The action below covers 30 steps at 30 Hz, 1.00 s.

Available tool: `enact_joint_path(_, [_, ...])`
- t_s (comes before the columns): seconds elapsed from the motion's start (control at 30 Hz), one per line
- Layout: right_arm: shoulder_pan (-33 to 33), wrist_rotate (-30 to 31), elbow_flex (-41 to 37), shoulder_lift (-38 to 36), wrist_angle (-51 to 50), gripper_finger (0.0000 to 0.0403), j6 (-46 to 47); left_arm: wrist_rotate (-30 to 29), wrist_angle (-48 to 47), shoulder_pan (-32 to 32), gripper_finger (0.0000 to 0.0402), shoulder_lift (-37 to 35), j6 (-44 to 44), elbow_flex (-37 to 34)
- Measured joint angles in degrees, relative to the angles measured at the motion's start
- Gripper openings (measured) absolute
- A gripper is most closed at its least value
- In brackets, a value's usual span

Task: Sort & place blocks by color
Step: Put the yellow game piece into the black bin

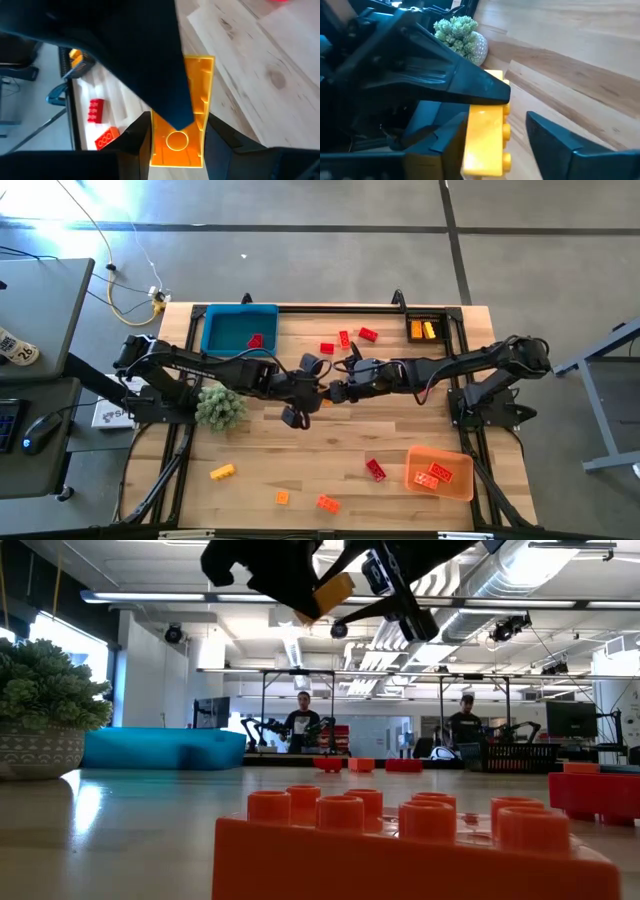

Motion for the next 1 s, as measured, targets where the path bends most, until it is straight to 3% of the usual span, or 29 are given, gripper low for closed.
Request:
enact_joint_path(0.17, [0.0, -0.02, 0.08, 0.0, 0.41, 0.011, 0.21, -1.18, 1.39, 0.27, 0.0106, 0.02, 0.05, 0.0])
enact_joint_path(0.27, [0.0, 0.96, 0.09, -0.02, 0.31, 0.0068, -1.27, -1.18, 1.49, 0.45, 0.0129, 0.04, 0.04, 0.0])
enact_joint_path(0.53, [-0.13, 3.45, 0.09, -0.04, -1.46, 0.0068, -3.16, -1.32, 2.23, 2.11, 0.0196, 0.04, -0.82, 0.0])
enact_joint_path(0.77, [-1.07, 5.26, 0.07, 0.07, -8.53, 0.0068, -3.07, -1.42, 2.27, 3.79, 0.0213, -0.02, -4.57, 0.0])
enact_joint_path(1.0, [-5.0, 9.52, 0.04, 0.07, -23.18, 0.0069, -3.5, -1.4, 2.18, 6.61, 0.0214, -0.02, -4.59, 0.0])
